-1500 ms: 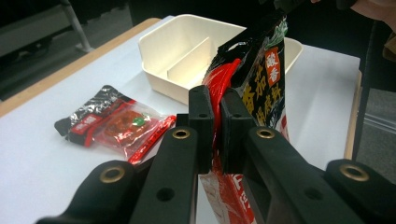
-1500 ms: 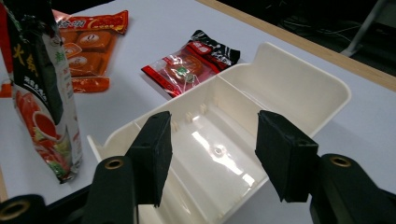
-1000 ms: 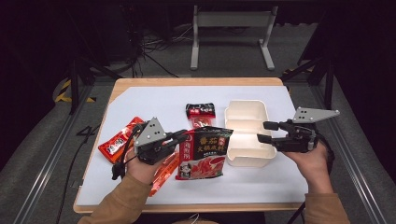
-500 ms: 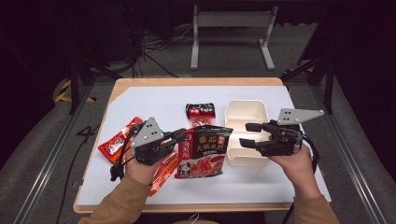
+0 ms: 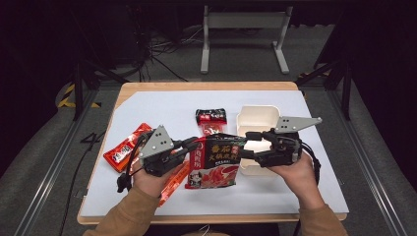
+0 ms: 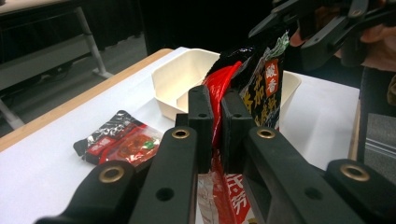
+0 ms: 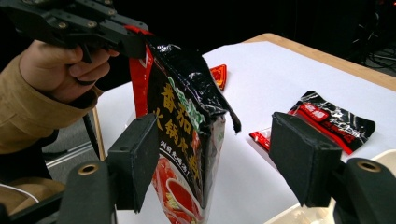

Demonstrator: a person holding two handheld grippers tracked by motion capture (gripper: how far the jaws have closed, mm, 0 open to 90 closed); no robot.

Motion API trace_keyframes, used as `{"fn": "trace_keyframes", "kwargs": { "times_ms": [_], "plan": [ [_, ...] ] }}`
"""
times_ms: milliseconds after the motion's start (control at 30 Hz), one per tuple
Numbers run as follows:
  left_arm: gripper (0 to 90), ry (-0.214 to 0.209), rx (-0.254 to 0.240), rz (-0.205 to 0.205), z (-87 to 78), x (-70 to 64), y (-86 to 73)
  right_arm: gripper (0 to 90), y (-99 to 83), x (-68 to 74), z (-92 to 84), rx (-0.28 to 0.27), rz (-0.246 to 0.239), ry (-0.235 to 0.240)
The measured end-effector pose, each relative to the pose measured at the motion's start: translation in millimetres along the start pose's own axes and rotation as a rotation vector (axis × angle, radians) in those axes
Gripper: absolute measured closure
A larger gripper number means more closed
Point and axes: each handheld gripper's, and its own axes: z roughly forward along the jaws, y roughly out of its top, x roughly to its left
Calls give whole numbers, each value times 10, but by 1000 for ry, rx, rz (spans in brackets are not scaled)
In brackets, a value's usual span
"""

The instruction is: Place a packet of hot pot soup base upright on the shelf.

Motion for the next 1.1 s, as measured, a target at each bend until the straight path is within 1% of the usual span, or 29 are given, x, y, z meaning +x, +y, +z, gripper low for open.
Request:
{"fn": "trace_keyframes", "kwargs": {
  "times_ms": [133,200,300,333,367,433,467,533,600,633,667,733,800,833,900,967,1067,1100],
  "plan": [
    [856,-16,0,-3,14,-28,4,409,3,12,75,21,-25,25],
    [856,-22,-1,-1,23,-49,7,457,3,29,120,37,-51,27],
    [856,-31,0,6,28,-71,13,469,3,36,165,45,-48,41],
    [855,-33,-2,5,29,-77,13,485,1,37,191,46,-46,56],
    [856,-35,-2,11,30,-84,16,497,1,39,204,47,-45,62],
    [855,-40,-4,8,31,-96,17,531,0,45,233,58,-45,73],
    [855,-41,-2,14,29,-96,19,555,0,48,244,62,-45,77],
    [855,-42,0,11,32,-107,18,611,2,45,255,64,-42,91],
    [854,-42,4,20,32,-105,17,670,11,40,253,65,-42,101],
    [853,-42,7,25,31,-98,16,686,15,43,253,71,-48,97],
    [852,-42,7,15,32,-100,13,698,19,48,252,76,-54,95],
    [848,-43,9,8,24,-79,7,714,30,64,254,83,-64,85],
    [840,-43,2,-6,10,-57,-4,740,56,95,258,87,-86,70],
    [831,-43,-10,-15,5,-44,-16,751,69,110,254,86,-93,65],
    [816,-53,-17,-24,-1,-12,-31,758,103,145,245,89,-108,49],
    [807,-54,-19,-32,-5,5,-43,766,133,181,243,93,-125,27],
    [790,-60,-24,-43,-7,15,-54,770,158,202,239,94,-134,20],
    [766,-64,-25,-45,-9,23,-56,774,178,211,231,95,-135,18]
  ]
}}
